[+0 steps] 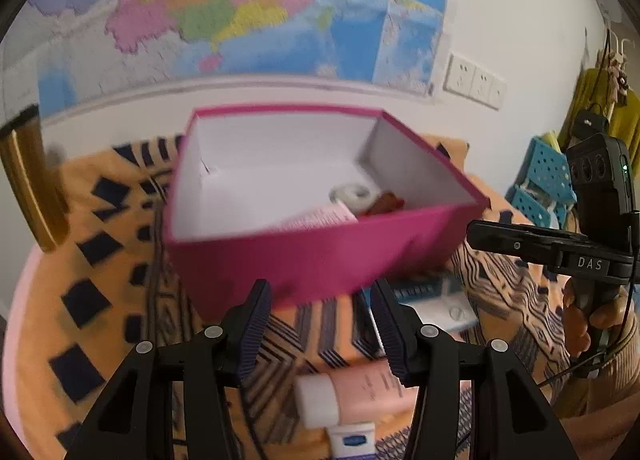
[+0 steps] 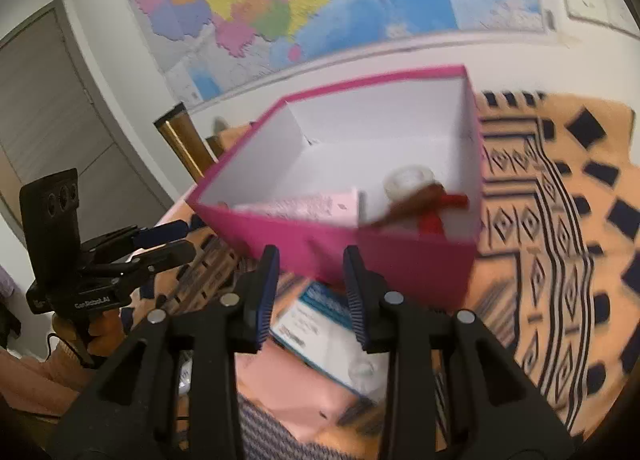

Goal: Organize rigid objects
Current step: 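Grasp the blue-and-white medicine box beside the magenta box with the right gripper, then hold the medicine box above the magenta box rim with the right gripper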

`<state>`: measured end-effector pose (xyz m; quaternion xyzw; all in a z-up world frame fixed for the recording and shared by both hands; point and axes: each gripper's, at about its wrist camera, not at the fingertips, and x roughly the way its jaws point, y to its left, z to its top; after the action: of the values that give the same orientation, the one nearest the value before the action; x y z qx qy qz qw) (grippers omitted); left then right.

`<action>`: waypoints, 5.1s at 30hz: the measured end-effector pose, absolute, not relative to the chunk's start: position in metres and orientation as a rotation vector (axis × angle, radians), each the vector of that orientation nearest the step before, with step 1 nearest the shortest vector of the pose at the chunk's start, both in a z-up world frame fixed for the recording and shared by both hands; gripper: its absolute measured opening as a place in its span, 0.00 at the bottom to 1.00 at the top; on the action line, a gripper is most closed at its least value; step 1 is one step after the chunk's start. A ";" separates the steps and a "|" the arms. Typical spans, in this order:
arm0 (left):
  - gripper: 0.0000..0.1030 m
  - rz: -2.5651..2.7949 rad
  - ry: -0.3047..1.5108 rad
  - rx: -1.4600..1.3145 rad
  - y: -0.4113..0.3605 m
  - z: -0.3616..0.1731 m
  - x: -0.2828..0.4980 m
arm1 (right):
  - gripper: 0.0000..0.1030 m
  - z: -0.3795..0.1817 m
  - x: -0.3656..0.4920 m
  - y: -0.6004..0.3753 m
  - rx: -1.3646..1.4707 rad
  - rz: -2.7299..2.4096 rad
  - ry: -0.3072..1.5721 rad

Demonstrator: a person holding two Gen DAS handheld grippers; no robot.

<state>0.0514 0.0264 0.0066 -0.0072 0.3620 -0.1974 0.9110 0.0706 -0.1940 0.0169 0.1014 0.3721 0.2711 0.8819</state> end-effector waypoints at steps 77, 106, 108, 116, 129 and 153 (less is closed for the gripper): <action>0.44 -0.593 0.813 -0.004 -0.032 0.012 0.040 | 0.37 -0.006 0.032 -0.219 0.216 0.460 0.795; 0.44 -0.590 0.731 -0.018 -0.031 0.036 0.039 | 0.37 0.024 0.032 -0.220 0.181 0.473 0.697; 0.44 -0.590 0.726 -0.017 -0.031 0.038 0.039 | 0.37 0.025 0.033 -0.220 0.179 0.473 0.694; 0.44 -0.580 0.723 -0.024 -0.032 0.039 0.044 | 0.37 0.030 0.036 -0.220 0.166 0.472 0.678; 0.44 -0.567 0.719 -0.045 -0.033 0.040 0.054 | 0.37 0.036 0.047 -0.221 0.142 0.471 0.663; 0.44 -0.576 0.740 -0.061 -0.040 0.040 0.070 | 0.37 0.044 0.063 -0.226 0.121 0.451 0.643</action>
<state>0.0704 -0.0397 0.0405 -0.0295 0.3567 -0.2774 0.8916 0.0634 -0.2264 0.0440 0.0590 0.3132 0.2195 0.9221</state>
